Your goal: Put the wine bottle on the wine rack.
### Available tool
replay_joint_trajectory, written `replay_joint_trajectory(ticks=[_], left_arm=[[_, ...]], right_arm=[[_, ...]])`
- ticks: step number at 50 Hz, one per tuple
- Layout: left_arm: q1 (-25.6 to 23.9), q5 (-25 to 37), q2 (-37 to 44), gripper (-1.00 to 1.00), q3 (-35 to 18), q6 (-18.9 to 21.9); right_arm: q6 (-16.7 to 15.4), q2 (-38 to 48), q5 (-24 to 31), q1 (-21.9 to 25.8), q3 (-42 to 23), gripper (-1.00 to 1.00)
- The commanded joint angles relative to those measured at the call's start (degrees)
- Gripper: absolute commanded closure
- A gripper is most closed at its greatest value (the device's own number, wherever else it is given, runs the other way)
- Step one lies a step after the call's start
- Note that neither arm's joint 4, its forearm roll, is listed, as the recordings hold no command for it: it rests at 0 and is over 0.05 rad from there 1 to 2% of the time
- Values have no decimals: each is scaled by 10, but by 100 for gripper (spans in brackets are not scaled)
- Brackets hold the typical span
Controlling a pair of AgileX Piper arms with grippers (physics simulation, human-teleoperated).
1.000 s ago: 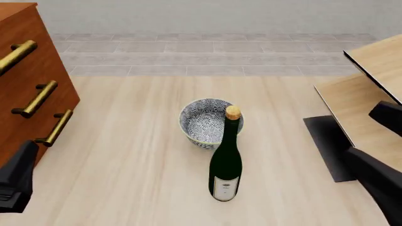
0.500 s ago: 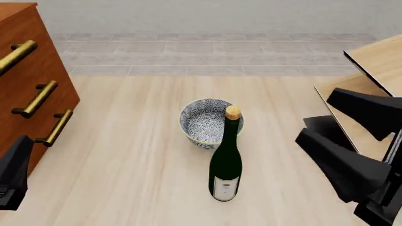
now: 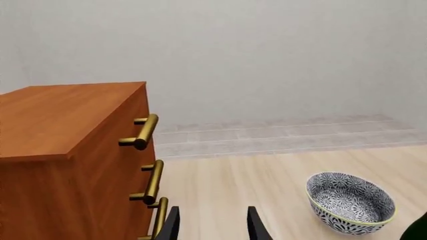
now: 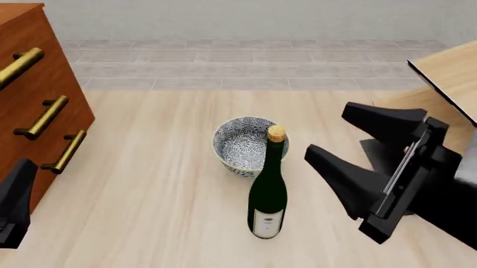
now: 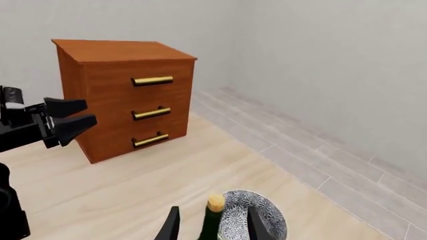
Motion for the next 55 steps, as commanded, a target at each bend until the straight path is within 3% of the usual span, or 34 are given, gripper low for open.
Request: replay_joint_trajectory(ticks=[1, 40, 55], left_arm=[[3, -1, 0, -100, -1, 0], [10, -4, -1, -100, 6, 0], [10, -7, -1, -100, 8, 1]], right_arm=[[-1, 53, -40, 2, -3, -100], [10, 207, -165, -13, 6, -100], [15, 227, -176, -22, 2, -100]])
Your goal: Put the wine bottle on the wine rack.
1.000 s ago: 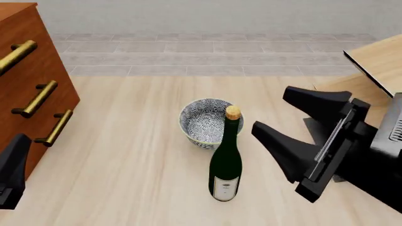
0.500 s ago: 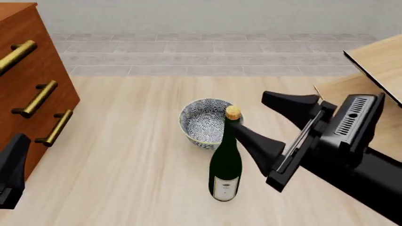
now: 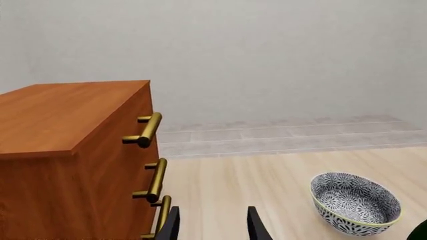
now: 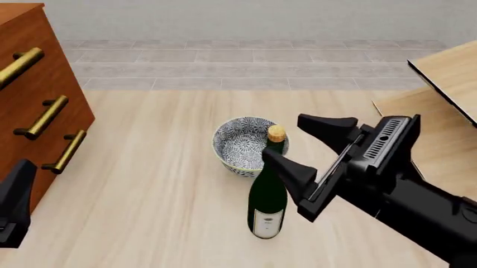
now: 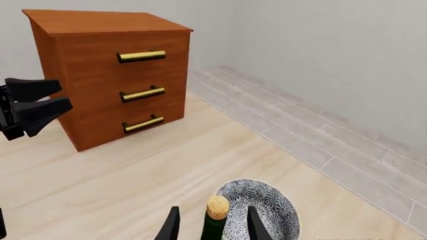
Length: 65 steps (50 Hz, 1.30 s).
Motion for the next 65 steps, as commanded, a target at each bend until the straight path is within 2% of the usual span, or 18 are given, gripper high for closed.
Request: replay_joint_trajectory(ticks=[1, 45, 46, 65], left_arm=[[-1, -2, 0, -100, 3, 0], [0, -4, 1, -100, 5, 2], [0, -4, 1, -100, 6, 2], [3, -5, 0, -100, 8, 1]], right_arm=[[4, 20, -13, -11, -2, -100], [22, 127, -93, -14, -13, -100], [23, 127, -93, -15, -12, 100], [23, 120, -86, -16, -11, 100]])
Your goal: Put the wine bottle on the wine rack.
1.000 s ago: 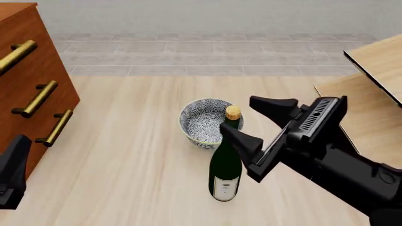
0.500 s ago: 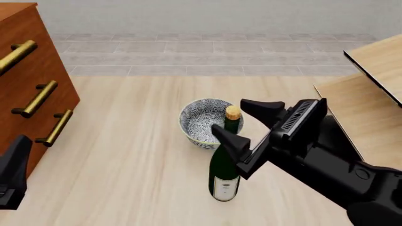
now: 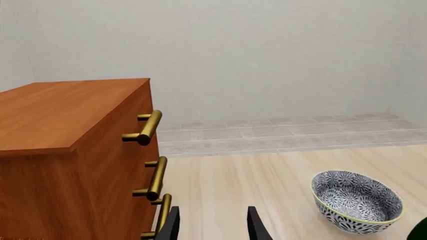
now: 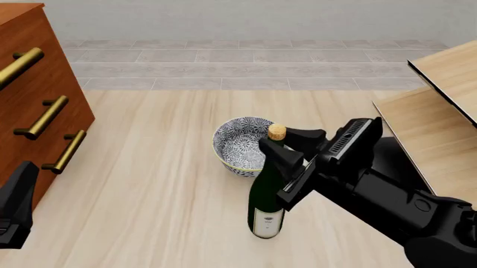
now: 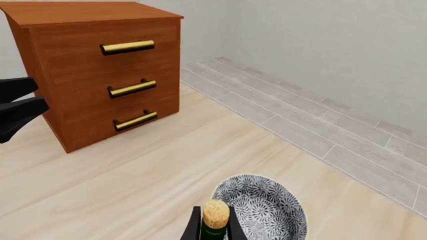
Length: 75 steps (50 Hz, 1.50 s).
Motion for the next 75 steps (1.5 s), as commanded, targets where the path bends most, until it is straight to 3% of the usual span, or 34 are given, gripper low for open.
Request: replay_joint_trajectory(ticks=[1, 6, 20, 22, 24, 34, 53, 61, 68, 75], left_arm=[[2, -1, 0, -100, 1, -1], [2, -1, 0, -100, 1, -2], [1, -3, 0, -100, 1, 0], [1, -4, 0, -100, 1, 0], [0, -4, 0, -100, 1, 0], [-5, -6, 0, -100, 1, -1], [-18, -13, 0, -100, 11, -7], [-16, -15, 0, -100, 13, -11], [-17, -16, 0, -100, 14, -13], [-17, -17, 0, -100, 14, -15]], right_arm=[[3, 2, 3, -3, 3, 100], [3, -10, 14, 0, 2, 100], [2, -124, 111, 26, -5, 100], [-15, -129, 127, 18, -11, 100], [2, -156, 145, 34, -13, 100], [18, -223, 217, 40, -35, 100], [122, -379, 413, -40, -142, 100], [155, -400, 462, -80, -183, 100], [229, -407, 497, -139, -211, 100], [259, -419, 537, -195, -247, 100]])
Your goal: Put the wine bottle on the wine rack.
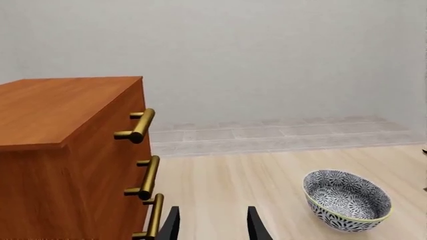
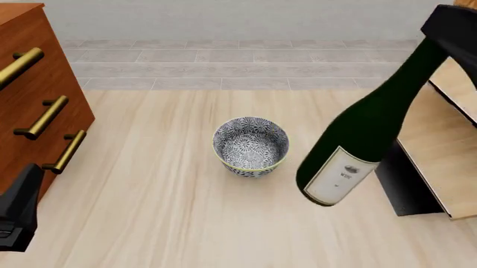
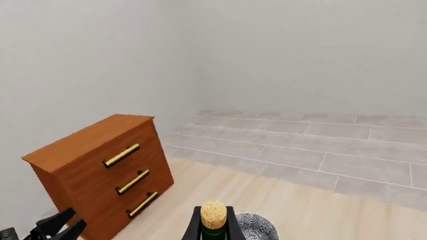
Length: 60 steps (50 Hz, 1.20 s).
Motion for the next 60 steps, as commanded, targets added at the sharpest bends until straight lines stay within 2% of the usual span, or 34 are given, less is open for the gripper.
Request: replay_joint_trajectory(ticks=[1, 2, 5, 15, 17, 20, 31, 40, 60], left_arm=[[-2, -2, 0, -100, 1, -4], [-2, -3, 0, -100, 1, -5], [-4, -3, 0, -100, 1, -5], [-8, -5, 0, -100, 1, -6], [-9, -6, 0, -100, 1, -5], [-10, -7, 0, -100, 1, -5], [-14, -8, 0, -100, 1, -4], [-18, -7, 0, -100, 1, -5], [-20, -6, 0, -100, 1, -6]], right_arm=[[76, -26, 71, -88, -65, 100], [95, -24, 79, -101, -71, 100], [110, -24, 89, -118, -77, 100], [120, -28, 147, -175, -127, 100], [133, -28, 158, -184, -135, 100], [120, -29, 184, -209, -162, 100], [107, -37, 249, -280, -218, 100], [97, -28, 295, -316, -265, 100], [90, 1, 341, -393, -330, 100]])
